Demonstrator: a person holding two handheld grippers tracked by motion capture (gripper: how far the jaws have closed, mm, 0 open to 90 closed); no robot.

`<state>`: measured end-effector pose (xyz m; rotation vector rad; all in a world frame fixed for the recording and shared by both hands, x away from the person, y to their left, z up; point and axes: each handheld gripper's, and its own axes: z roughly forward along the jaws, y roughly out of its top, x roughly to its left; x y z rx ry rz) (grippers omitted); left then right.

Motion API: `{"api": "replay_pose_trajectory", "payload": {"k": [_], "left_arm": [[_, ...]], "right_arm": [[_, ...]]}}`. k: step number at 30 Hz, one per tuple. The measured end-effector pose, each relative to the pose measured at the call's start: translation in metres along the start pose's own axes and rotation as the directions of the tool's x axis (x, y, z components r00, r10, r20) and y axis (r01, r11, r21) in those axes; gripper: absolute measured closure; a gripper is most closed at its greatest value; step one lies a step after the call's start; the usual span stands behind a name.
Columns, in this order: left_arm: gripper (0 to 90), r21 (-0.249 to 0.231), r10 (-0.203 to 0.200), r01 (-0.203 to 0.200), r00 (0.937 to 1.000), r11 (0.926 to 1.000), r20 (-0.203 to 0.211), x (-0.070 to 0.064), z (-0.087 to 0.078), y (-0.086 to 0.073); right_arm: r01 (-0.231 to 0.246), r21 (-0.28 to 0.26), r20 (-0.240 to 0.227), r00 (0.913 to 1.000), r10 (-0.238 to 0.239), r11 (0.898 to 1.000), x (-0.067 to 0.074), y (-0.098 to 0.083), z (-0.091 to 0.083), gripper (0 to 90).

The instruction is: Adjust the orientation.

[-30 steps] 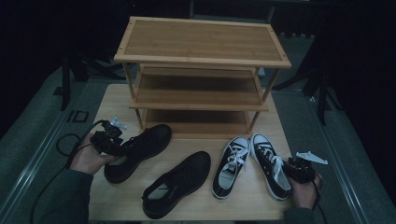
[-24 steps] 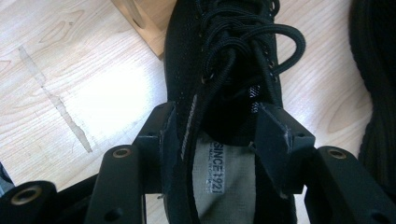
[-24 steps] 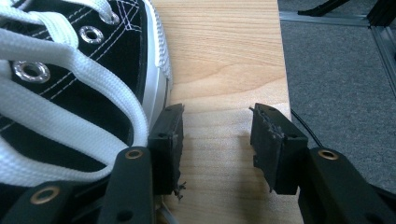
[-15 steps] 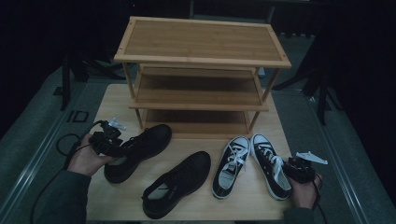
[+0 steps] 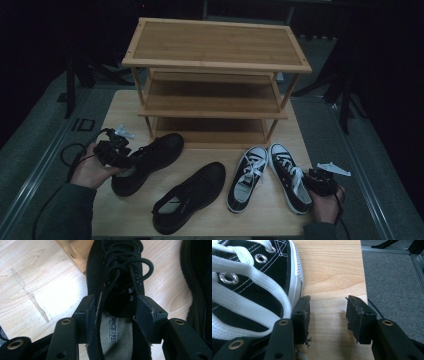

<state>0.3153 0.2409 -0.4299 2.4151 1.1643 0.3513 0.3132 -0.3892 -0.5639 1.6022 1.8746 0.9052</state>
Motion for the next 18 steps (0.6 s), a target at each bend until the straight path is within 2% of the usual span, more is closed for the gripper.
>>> {"api": "replay_pose_trajectory", "payload": {"k": [5, 8, 11, 18], "left_arm": [[50.3, 0.002, 0.015, -0.015, 0.9999, 0.9999, 0.008, -0.0023, -0.0040, 0.0046], [50.2, -0.006, 0.026, -0.026, 0.9992, 0.9997, 0.032, -0.0044, -0.0057, 0.0065], [50.1, -0.002, 0.042, -0.042, 0.9987, 0.9991, 0.030, -0.0070, -0.0072, 0.0085], [50.2, 0.002, 0.050, -0.050, 0.9983, 0.9987, 0.029, -0.0082, -0.0084, 0.0091]], "right_arm": [[0.000, 0.000, 0.000, 1.0000, 0.000, 1.000, 0.0000, 0.0000, 0.0000, 53.7], [0.000, 0.000, 0.001, 1.0000, 0.000, 1.000, 0.0000, 0.0000, 0.0000, 53.6], [-0.001, 0.000, 0.002, 1.0000, 0.001, 1.000, 0.0001, 0.0000, -0.0001, 53.5], [-0.002, 0.000, 0.001, 1.0000, 0.002, 1.000, -0.0002, 0.0001, 0.0001, 53.2]]}}
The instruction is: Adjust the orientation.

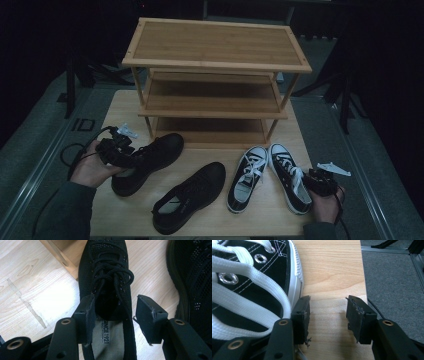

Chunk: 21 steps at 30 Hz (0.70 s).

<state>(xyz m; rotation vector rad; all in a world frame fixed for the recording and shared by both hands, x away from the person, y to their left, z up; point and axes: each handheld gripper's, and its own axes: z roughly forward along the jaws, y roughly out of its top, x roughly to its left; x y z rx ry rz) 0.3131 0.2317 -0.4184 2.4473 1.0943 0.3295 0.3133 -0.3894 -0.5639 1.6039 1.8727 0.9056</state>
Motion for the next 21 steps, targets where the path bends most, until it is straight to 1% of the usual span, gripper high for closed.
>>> {"api": "replay_pose_trajectory", "payload": {"k": [5, 11, 14, 21], "left_arm": [[50.2, 0.013, 0.006, -0.006, 1.0000, 0.9999, 0.003, -0.002, 0.001, 0.001], [50.5, 0.013, 0.012, -0.012, 0.9999, 0.9998, 0.006, -0.005, 0.001, 0.005], [50.5, 0.006, 0.013, -0.013, 0.9999, 0.9999, 0.007, -0.007, 0.000, 0.007], [50.1, 0.012, 0.035, -0.035, 0.9993, 0.9993, 0.013, -0.012, -0.001, 0.009]], "right_arm": [[0.000, 0.000, -0.002, 1.0000, 0.000, 1.000, 0.000, 0.000, 0.000, 53.0], [0.001, 0.000, -0.001, 1.0000, -0.001, 1.000, 0.000, 0.000, 0.000, 53.0], [0.001, 0.000, -0.002, 1.0000, -0.001, 1.000, 0.000, 0.000, 0.000, 53.0], [0.002, 0.000, -0.003, 1.0000, -0.002, 1.000, 0.000, 0.000, 0.000, 53.0]]}}
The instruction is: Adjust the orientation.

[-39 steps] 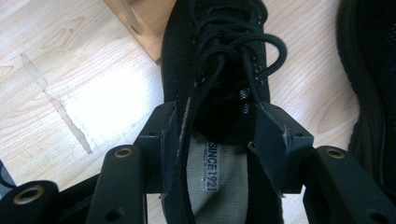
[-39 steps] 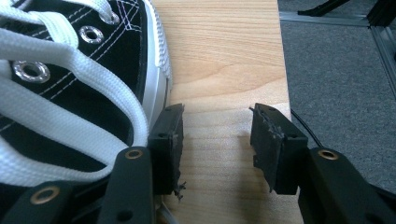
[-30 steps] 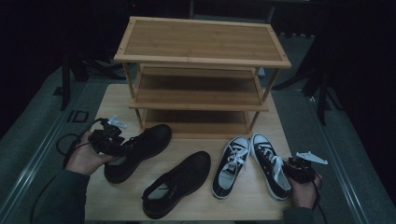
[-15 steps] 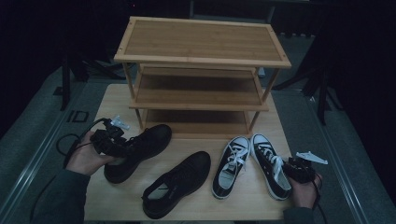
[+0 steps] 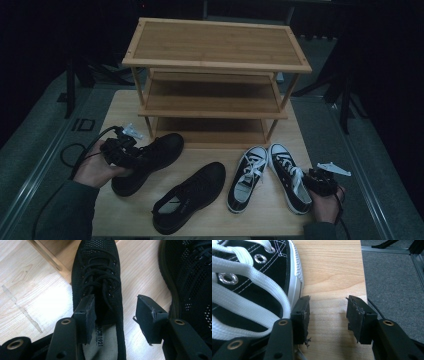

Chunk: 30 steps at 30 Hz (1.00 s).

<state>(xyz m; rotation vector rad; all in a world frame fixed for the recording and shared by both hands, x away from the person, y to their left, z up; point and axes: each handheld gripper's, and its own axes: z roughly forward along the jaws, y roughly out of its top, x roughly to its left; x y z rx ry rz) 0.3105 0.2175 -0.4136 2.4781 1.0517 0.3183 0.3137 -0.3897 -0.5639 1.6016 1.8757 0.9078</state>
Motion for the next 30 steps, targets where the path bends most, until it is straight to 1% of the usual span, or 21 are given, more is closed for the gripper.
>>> {"api": "replay_pose_trajectory", "payload": {"k": [3, 4, 6, 11, 17, 21, 23, 26, 29, 30], "left_arm": [[50.2, 0.001, 0.004, -0.004, 1.0000, 1.0000, 0.002, -0.002, 0.001, 0.000], [50.2, 0.001, 0.016, -0.016, 0.9999, 0.9999, 0.003, -0.005, 0.001, 0.001], [50.5, -0.003, 0.025, -0.025, 0.9997, 0.9997, -0.003, -0.008, 0.001, 0.002], [51.3, -0.016, 0.041, -0.041, 0.9991, 0.9990, 0.006, -0.015, -0.001, 0.005], [52.4, -0.014, 0.070, -0.070, 0.9974, 0.9974, 0.017, -0.025, -0.001, 0.009], [52.6, -0.008, 0.083, -0.083, 0.9963, 0.9965, 0.024, -0.030, 0.001, 0.010], [52.4, -0.010, 0.083, -0.083, 0.9963, 0.9965, 0.024, -0.033, 0.003, 0.011], [52.1, -0.009, 0.083, -0.083, 0.9958, 0.9965, 0.037, -0.036, 0.006, 0.012], [52.0, -0.001, 0.093, -0.093, 0.9946, 0.9957, 0.046, -0.040, 0.010, 0.015], [51.9, 0.004, 0.101, -0.102, 0.9937, 0.9948, 0.048, -0.041, 0.011, 0.016]], "right_arm": [[0.000, 0.001, 0.000, 1.0000, 0.000, 1.000, 0.000, 0.000, 0.000, 52.9], [0.001, 0.000, -0.001, 1.0000, -0.001, 1.000, 0.000, 0.000, 0.000, 52.9], [0.000, 0.000, -0.001, 1.0000, 0.000, 1.000, 0.000, 0.000, 0.000, 52.9], [0.001, 0.001, -0.001, 1.0000, -0.001, 1.000, 0.000, 0.000, 0.000, 52.9], [0.000, 0.000, -0.001, 1.0000, 0.000, 1.000, 0.000, 0.000, 0.000, 52.9], [0.001, 0.001, -0.002, 1.0000, -0.001, 1.000, 0.000, 0.000, 0.000, 52.9], [0.000, 0.000, -0.001, 1.0000, 0.000, 1.000, 0.000, 0.000, 0.000, 52.9], [0.000, 0.001, -0.002, 1.0000, 0.000, 1.000, 0.000, 0.000, 0.000, 52.8], [0.000, 0.000, -0.003, 1.0000, 0.000, 1.000, 0.000, 0.000, 0.000, 52.8], [0.000, 0.000, -0.003, 1.0000, 0.000, 1.000, 0.000, 0.000, 0.000, 52.8]]}}
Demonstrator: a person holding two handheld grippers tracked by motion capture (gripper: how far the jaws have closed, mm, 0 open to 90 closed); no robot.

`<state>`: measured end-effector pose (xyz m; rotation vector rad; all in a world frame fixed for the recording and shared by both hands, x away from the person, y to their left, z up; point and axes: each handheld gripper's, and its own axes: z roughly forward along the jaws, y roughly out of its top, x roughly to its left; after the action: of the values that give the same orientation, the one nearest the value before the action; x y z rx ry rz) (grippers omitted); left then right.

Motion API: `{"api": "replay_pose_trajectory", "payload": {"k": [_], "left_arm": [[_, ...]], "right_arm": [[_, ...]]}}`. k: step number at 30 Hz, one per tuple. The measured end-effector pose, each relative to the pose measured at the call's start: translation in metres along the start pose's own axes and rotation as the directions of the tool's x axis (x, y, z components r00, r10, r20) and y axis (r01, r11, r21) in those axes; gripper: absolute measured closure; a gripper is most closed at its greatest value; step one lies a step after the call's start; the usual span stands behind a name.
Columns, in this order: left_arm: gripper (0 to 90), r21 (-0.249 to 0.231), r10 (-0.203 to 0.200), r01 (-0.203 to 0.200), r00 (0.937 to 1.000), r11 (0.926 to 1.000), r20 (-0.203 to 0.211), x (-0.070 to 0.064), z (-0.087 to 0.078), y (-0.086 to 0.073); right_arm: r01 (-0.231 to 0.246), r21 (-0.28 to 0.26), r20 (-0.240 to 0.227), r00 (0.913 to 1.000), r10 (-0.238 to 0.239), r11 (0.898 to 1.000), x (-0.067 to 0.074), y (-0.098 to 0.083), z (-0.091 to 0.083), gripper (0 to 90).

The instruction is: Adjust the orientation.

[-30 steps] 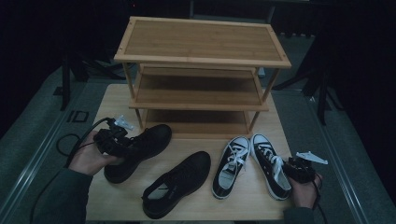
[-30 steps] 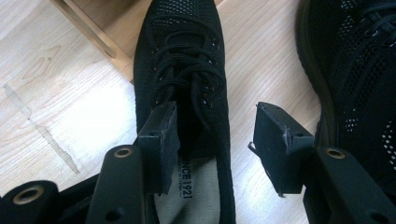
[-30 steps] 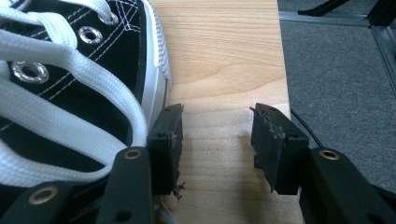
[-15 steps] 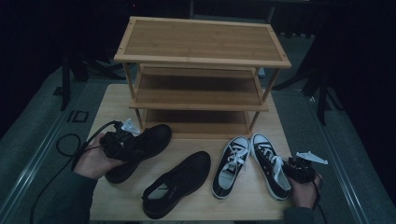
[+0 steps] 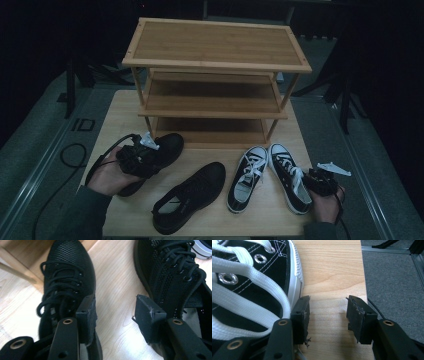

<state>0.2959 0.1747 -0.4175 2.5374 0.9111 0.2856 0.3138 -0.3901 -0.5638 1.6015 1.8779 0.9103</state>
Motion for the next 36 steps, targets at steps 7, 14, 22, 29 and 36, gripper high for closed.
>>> {"api": "replay_pose_trajectory", "payload": {"k": [7, 14, 22, 29, 36], "left_arm": [[51.9, -0.007, 0.011, -0.011, 0.9997, 0.9999, 0.020, -0.008, 0.003, 0.005], [51.5, 0.015, 0.027, -0.027, 0.9989, 0.9995, 0.038, -0.013, 0.009, 0.009], [51.5, 0.023, 0.039, -0.040, 0.9972, 0.9989, 0.064, -0.017, 0.012, 0.010], [51.6, 0.032, 0.057, -0.060, 0.9946, 0.9977, 0.086, -0.022, 0.014, 0.010], [51.6, 0.030, 0.071, -0.075, 0.9901, 0.9968, 0.121, -0.026, 0.016, 0.009]], "right_arm": [[-0.004, 0.001, -0.003, 1.0000, 0.004, 1.000, 0.000, 0.000, 0.000, 52.7], [-0.005, 0.001, -0.004, 1.0000, 0.005, 1.000, 0.000, 0.000, 0.000, 52.5], [-0.005, 0.001, -0.004, 1.0000, 0.005, 1.000, -0.001, 0.000, 0.000, 52.5], [-0.005, 0.001, -0.005, 1.0000, 0.005, 1.000, -0.001, 0.000, 0.000, 52.5], [-0.006, 0.001, -0.005, 1.0000, 0.006, 1.000, -0.001, 0.000, 0.000, 52.4]]}}
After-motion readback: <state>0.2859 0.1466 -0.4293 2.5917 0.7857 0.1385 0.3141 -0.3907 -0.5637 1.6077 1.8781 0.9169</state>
